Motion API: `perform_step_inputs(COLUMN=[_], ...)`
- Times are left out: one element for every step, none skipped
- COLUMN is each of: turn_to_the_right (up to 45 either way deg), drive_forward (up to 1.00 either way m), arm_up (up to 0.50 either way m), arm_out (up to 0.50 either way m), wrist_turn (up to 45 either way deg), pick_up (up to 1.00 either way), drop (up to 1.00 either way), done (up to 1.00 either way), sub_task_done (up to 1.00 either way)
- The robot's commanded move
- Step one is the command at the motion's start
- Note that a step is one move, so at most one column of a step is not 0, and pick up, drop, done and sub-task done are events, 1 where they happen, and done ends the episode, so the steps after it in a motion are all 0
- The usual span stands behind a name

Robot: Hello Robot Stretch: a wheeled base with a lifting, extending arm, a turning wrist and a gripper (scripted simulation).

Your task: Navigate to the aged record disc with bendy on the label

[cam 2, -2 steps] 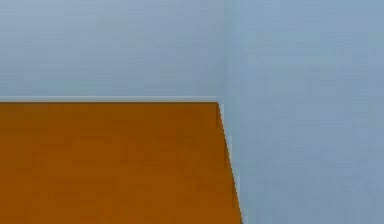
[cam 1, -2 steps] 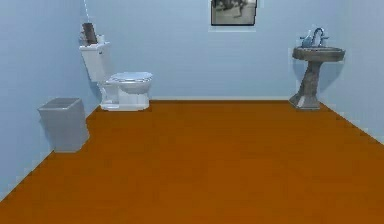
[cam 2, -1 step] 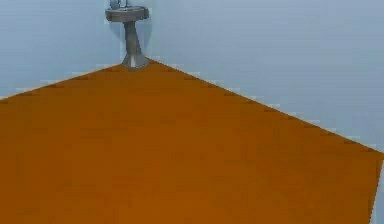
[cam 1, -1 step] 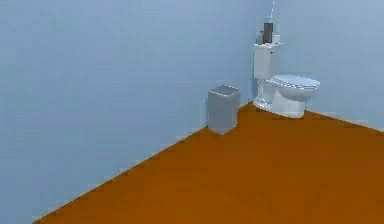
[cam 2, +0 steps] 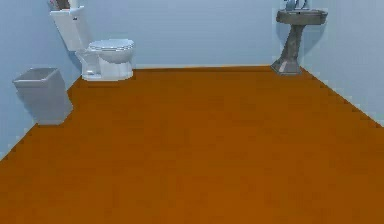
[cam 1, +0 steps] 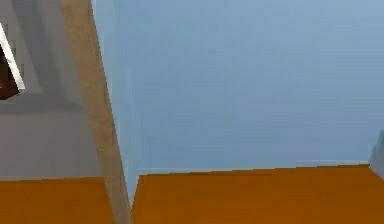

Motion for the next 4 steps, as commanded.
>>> perform_step_inputs(turn_to_the_right=[0.0, -27.0, 0.0, -45.0], drive_forward=[0.15, 0.0, 0.45, 0.0], arm_up=[0.0, 0.0, 0.0, 0.0], arm_out=[0.0, 0.0, 0.0, 0.0], wrist_turn=[0.0, 0.0, 0.0, 0.0], pick_up=[0.0, 0.0, 0.0, 0.0], drop=[0.0, 0.0, 0.0, 0.0], done=[0.0, 0.0, 0.0, 0.0], sub_task_done=[0.0, 0.0, 0.0, 0.0])
